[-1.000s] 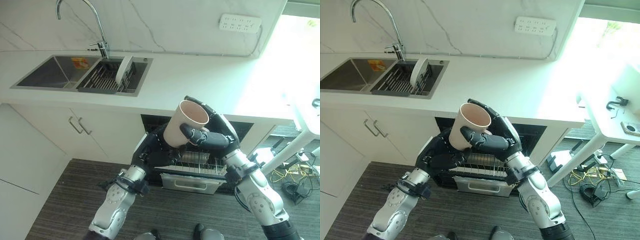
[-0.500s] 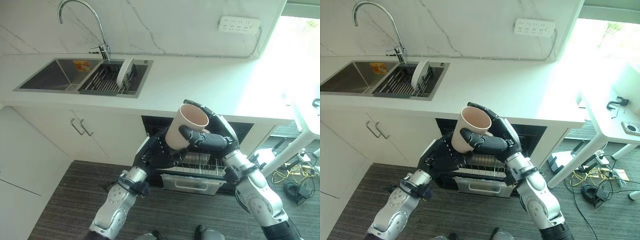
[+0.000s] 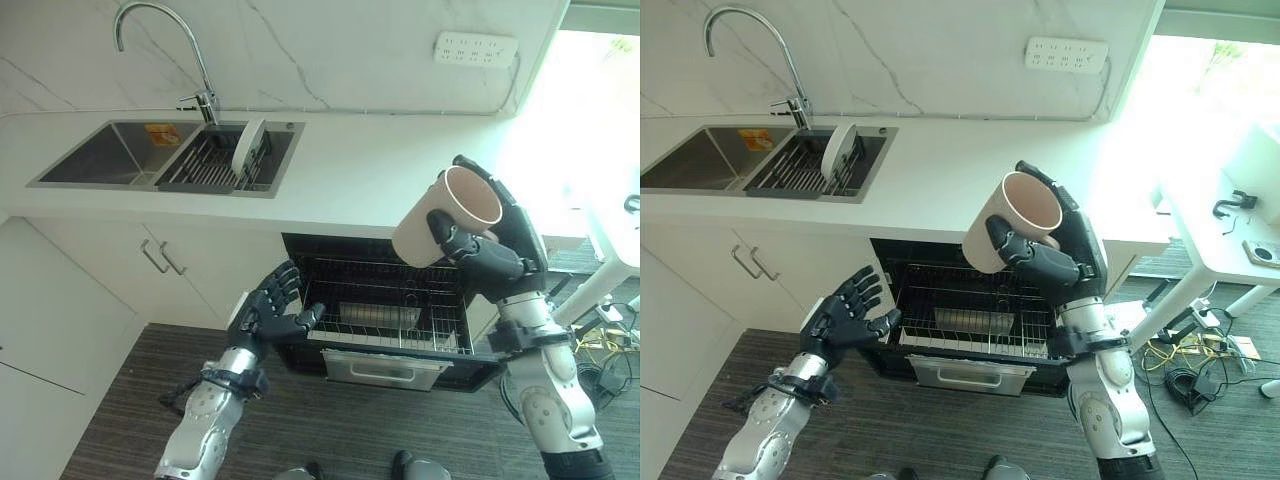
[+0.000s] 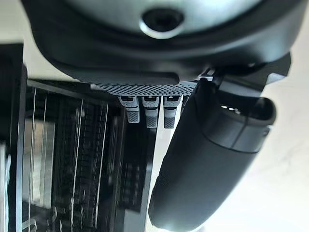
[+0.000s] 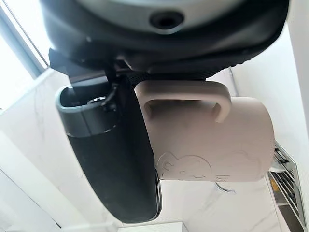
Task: Place the dishes in the dishwasher.
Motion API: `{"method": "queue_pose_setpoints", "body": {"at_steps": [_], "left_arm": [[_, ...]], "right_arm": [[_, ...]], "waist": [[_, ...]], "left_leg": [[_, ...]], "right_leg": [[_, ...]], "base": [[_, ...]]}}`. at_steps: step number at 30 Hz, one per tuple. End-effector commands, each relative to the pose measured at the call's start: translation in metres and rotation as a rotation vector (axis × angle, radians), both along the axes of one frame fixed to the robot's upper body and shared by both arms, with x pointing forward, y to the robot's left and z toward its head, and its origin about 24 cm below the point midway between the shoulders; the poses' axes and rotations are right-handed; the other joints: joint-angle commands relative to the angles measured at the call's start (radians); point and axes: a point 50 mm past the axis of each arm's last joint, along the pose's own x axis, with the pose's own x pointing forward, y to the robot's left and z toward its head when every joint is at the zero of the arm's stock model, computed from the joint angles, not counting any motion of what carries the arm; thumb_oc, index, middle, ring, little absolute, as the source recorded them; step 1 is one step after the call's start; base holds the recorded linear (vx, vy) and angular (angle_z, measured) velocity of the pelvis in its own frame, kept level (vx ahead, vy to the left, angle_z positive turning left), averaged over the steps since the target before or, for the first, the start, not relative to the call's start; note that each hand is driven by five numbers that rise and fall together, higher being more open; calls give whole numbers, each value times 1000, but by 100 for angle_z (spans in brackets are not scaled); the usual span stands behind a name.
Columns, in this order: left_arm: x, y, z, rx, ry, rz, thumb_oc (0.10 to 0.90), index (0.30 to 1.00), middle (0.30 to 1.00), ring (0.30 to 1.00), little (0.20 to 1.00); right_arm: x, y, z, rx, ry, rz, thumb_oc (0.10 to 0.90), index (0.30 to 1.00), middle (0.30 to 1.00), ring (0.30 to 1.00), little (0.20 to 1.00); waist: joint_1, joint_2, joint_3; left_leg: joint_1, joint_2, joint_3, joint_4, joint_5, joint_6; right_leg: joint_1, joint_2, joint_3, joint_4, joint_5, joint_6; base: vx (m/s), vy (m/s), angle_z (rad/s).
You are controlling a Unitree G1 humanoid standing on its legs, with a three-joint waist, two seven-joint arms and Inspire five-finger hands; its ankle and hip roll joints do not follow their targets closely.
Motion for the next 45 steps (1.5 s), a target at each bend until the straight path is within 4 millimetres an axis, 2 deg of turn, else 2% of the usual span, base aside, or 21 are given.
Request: {"method": "queue_pose_setpoints", "body": {"at_steps": [1,4,9,17,19,20,25,28,32,34,37,38,40,42,45], "left_arm": [[20,2,53,95,-291,10,800,900,900,900,900],[23,5,55,234,-298,13,800,900,900,900,900],[36,2,64,570,-357,-16,800,900,900,900,900],[61,-1,66,894,-347,-87,800,900,900,900,900],[66,0,63,941,-325,-101,800,900,900,900,900],[71,1,56,1005,-269,-130,800,900,900,900,900],[75,2,32,1069,-112,-215,800,900,900,900,900],[73,3,13,1055,28,-273,800,900,900,900,900],[60,6,-29,970,319,-393,800,900,900,900,900],[50,6,-48,889,466,-457,800,900,900,900,900],[37,4,-68,792,600,-511,800,900,900,900,900],[22,3,-85,695,738,-568,800,900,900,900,900],[9,-1,-99,591,865,-628,800,900,900,900,900],[-4,-1,-108,518,990,-734,800,900,900,900,900],[-13,-9,-105,439,1043,-931,800,900,900,900,900]], "right_arm": [[-12,-2,52,91,-319,-24,400,300,300,300,300],[-12,-3,50,87,-302,-28,400,300,300,300,300],[-9,-2,46,80,-264,-13,400,300,300,300,300],[-3,4,41,59,-222,38,400,300,300,300,300],[-2,4,41,54,-215,48,400,300,300,300,300],[-1,5,40,44,-203,64,400,300,300,300,300],[1,5,40,30,-196,85,400,300,300,300,300],[1,5,41,24,-192,99,400,300,300,300,300],[2,6,44,11,-184,117,400,300,300,300,300],[4,8,45,6,-182,126,400,300,300,300,300],[4,9,46,0,-179,134,400,300,300,300,300],[4,10,46,-4,-172,146,400,300,300,300,300],[5,11,47,-11,-169,158,400,300,300,300,300],[7,11,50,-19,-166,177,400,300,300,300,300],[9,10,49,-26,-156,185,400,300,300,300,300]], "waist": [[-11,-18,-52],[-18,-16,-53],[-42,-9,-53],[-86,2,-56],[-94,5,-57],[-105,10,-58],[-122,18,-58],[-131,22,-58],[-142,30,-56],[-146,33,-55],[-150,36,-57],[-158,39,-54],[-166,42,-51],[-176,46,-51],[-183,55,-53]], "left_leg": [[39,43,-79,40,-114,-28],[40,45,-75,40,-113,-29],[44,50,-63,40,-112,-30],[56,56,-38,40,-114,-31],[58,58,-31,40,-115,-31],[62,59,-23,40,-116,-31],[65,62,-11,40,-116,-30],[67,63,-4,40,-116,-29],[72,65,7,40,-115,-28],[73,65,13,40,-114,-28],[74,67,20,40,-115,-28],[84,69,26,40,-121,-28],[89,70,33,40,-123,-27],[91,70,39,40,-124,-28],[94,69,45,40,-127,-27]], "right_leg": [[108,1,20,-50,-64,74],[108,4,25,-50,-65,75],[104,9,38,-50,-64,80],[97,22,68,-50,-61,86],[96,23,73,-50,-61,88],[96,28,83,-50,-62,88],[91,35,99,-50,-62,89],[89,40,108,-50,-62,90],[86,46,122,-50,-62,89],[85,49,128,-50,-62,90],[83,51,132,-50,-63,89],[89,53,137,-50,-68,92],[91,55,140,-50,-70,92],[91,57,143,-50,-71,93],[92,59,146,-50,-74,93]], "base": [[0,0,0],[0,0,0],[9,3,-3],[25,5,-13],[34,23,-20],[45,28,-15],[24,22,-10],[18,18,-11],[18,29,-9],[0,24,-9],[5,22,-10],[-4,31,-10],[-5,38,-4],[-6,35,-5],[6,8,-1]]}}
